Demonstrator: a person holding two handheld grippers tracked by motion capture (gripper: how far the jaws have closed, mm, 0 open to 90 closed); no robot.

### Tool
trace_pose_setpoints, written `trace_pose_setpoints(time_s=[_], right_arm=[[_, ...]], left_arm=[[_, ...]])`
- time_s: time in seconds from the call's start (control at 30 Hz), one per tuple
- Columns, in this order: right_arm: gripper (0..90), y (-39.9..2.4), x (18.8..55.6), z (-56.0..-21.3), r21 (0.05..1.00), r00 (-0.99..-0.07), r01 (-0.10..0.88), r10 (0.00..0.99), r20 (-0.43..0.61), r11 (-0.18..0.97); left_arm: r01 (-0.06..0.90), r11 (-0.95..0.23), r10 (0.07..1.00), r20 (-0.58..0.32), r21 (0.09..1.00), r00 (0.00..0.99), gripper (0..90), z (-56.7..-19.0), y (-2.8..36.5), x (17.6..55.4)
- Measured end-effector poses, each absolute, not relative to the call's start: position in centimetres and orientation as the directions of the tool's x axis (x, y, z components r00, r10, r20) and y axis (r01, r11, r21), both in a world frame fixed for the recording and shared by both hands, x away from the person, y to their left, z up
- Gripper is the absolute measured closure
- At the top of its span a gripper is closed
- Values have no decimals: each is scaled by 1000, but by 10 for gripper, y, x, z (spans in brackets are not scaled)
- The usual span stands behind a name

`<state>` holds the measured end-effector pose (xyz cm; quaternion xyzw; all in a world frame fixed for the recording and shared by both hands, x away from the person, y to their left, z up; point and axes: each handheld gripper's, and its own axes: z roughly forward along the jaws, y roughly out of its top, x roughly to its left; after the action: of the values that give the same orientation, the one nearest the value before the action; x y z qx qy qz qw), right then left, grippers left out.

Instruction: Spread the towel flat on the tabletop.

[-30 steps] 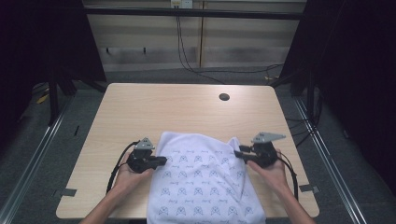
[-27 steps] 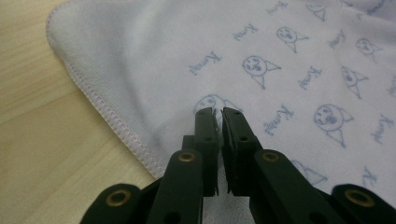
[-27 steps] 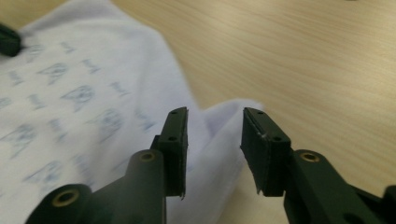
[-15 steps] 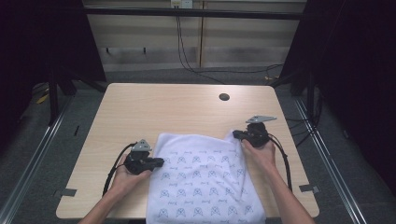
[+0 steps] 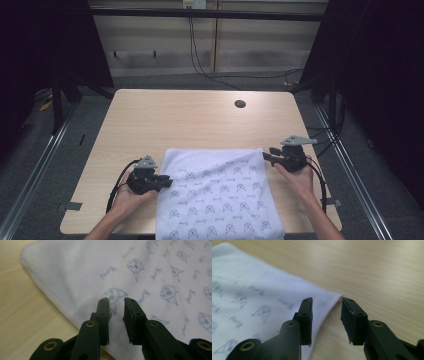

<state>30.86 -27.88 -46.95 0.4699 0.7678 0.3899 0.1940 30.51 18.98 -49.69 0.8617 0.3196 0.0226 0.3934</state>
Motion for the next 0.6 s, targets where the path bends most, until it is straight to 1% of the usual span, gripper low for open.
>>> trace_pose_setpoints(time_s=[0.03, 0.1, 0.13, 0.17, 0.2, 0.23, 0.27, 0.3, 0.33, 0.4, 0.43, 0.47, 0.5, 0.57, 0.6], right_arm=[[624, -279, 309, -470, 781, -483, 570, 873, 69, 254], [637, -270, 304, -473, 769, -526, 573, 847, 79, 284], [647, -266, 303, -476, 760, -550, 576, 830, 89, 300], [676, -257, 303, -482, 747, -593, 576, 799, 102, 332], [676, -254, 304, -485, 742, -599, 574, 796, 90, 348], [675, -251, 305, -489, 733, -594, 579, 801, 78, 358], [670, -248, 307, -492, 720, -595, 588, 800, 75, 369], [652, -246, 309, -496, 706, -591, 598, 804, 67, 381], [609, -244, 314, -502, 702, -590, 592, 806, 43, 396], [604, -245, 317, -503, 703, -578, 600, 814, 50, 383], [583, -246, 318, -503, 702, -570, 599, 821, 35, 386], [525, -248, 319, -503, 703, -555, 598, 832, 17, 385], [538, -251, 321, -504, 704, -530, 612, 848, 25, 361], [540, -255, 323, -504, 704, -518, 620, 855, 37, 345], [539, -259, 324, -503, 703, -514, 624, 857, 40, 342]], left_arm=[[539, -471, 576, -220, 698, 788, 746, -496, 192, 309], [556, -429, 594, -241, 712, 767, 753, -493, 194, 316], [556, -435, 602, -230, 708, 765, 758, -495, 191, 323], [552, -449, 621, -199, 702, 758, 780, -498, 188, 325], [537, -463, 629, -165, 705, 759, 786, -501, 186, 326], [537, -454, 625, -175, 711, 761, 822, -502, 186, 328], [553, -446, 626, -196, 703, 754, 822, -502, 186, 332], [557, -447, 634, -191, 700, 750, 825, -501, 186, 334], [547, -444, 634, -183, 709, 752, 826, -502, 184, 336], [548, -437, 633, -189, 714, 751, 807, -503, 184, 337], [546, -435, 632, -190, 716, 752, 795, -503, 183, 340], [548, -426, 637, -191, 720, 747, 778, -504, 182, 342], [544, -416, 646, -184, 729, 741, 769, -505, 180, 344], [530, -420, 653, -161, 737, 740, 769, -506, 176, 349], [533, -423, 657, -158, 733, 738, 743, -505, 173, 352]])
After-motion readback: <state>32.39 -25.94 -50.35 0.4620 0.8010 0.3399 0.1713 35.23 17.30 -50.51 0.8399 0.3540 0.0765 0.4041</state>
